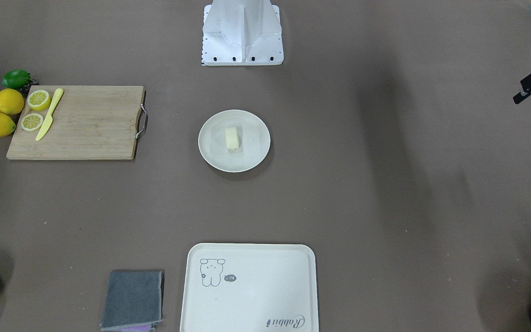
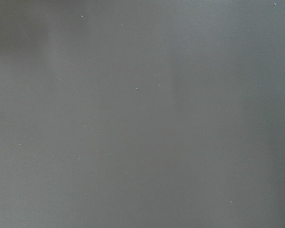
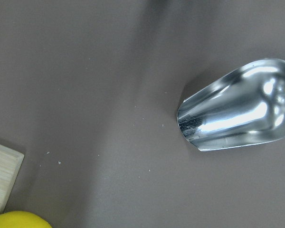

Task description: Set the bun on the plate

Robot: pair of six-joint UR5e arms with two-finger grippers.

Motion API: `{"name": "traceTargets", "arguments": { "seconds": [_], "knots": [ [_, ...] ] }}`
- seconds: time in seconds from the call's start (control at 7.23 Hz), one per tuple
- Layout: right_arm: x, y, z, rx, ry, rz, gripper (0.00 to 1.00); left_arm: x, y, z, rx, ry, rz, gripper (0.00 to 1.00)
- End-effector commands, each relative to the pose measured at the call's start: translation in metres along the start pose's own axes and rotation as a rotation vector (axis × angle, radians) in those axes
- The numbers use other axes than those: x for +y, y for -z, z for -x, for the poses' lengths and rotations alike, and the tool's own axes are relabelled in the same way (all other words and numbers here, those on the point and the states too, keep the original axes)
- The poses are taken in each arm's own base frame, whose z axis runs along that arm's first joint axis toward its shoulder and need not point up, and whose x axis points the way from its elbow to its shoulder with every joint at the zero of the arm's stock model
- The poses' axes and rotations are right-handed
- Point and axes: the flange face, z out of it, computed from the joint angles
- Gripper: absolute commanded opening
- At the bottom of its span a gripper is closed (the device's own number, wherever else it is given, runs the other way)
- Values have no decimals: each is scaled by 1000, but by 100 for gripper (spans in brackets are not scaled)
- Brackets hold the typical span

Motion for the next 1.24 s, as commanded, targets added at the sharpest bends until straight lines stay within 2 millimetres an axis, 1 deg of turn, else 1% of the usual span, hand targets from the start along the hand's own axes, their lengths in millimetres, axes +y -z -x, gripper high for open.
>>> {"name": "traceTargets", "arguments": {
  "seconds": [0.0,0.41,1.11],
  "knots": [
    [2,-2,-1,5,0,2,100,-5,6,3,-42,-49,-26,98],
    [-4,0,0,4,-2,-4,100,-7,3,4,-43,-47,-21,98],
    [-6,0,0,6,-6,-4,100,-7,3,6,-58,-47,-25,98]
  ]
}}
